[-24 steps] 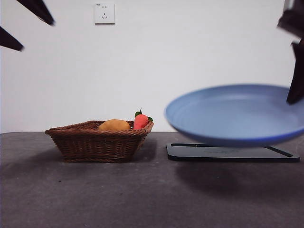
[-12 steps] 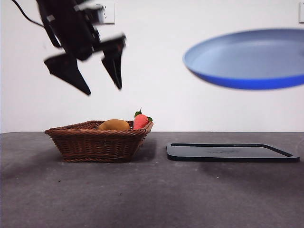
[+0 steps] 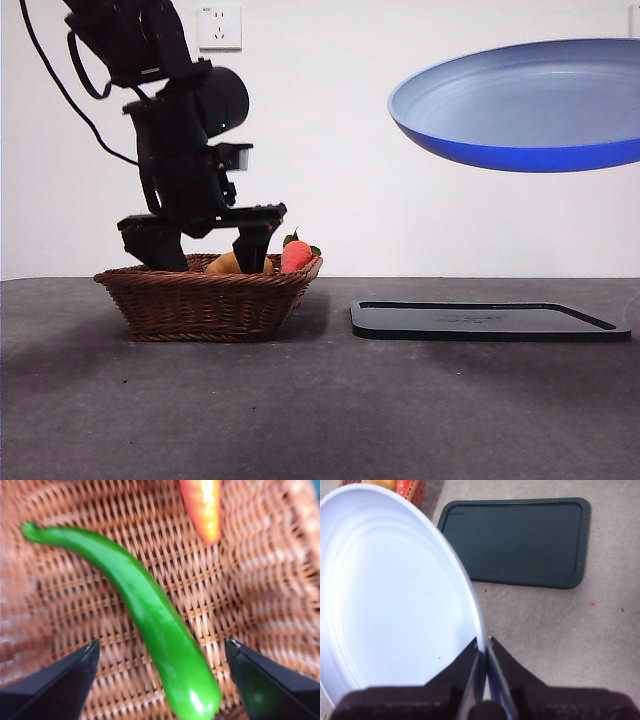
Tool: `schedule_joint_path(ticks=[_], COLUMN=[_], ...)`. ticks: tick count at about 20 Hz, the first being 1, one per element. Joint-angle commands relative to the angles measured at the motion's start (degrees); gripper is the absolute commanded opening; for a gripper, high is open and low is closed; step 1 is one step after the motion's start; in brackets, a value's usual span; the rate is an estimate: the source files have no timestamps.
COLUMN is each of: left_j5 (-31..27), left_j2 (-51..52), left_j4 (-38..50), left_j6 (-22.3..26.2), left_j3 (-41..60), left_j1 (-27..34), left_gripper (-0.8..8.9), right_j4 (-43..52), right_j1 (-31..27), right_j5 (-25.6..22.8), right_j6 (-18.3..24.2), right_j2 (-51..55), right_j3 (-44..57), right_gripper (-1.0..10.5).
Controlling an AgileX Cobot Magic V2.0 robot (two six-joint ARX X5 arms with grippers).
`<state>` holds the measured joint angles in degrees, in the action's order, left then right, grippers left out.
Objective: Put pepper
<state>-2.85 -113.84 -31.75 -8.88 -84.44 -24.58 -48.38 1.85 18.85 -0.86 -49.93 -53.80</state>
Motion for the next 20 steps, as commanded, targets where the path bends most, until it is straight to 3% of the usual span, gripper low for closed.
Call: schedule_joint_path(ticks=[1, 10, 20], left_j5=[-0.1, 0.1, 0.1], left_j2=[-2.3, -2.7, 3.5], left_j4=[0.7, -0.2, -2.5], left_j6=[-0.2, -0.2, -0.4], left_j3=[-1.3, -1.3, -1.3], left_j1=[-0.6, -0.6, -0.5], left_gripper=[4.36, 1.62, 1.22], right_j4=[0.7, 1.6, 1.6], right_j1=[0.0, 0.0, 0.0], right_j5=[0.1, 0.1, 0.2], right_j6=[-0.6, -0.6, -0.7], right_j2=[-0.2, -0.3, -0.7], right_j3=[-1.1, -1.1, -1.1], right_gripper=[0.1, 0.1, 0.1])
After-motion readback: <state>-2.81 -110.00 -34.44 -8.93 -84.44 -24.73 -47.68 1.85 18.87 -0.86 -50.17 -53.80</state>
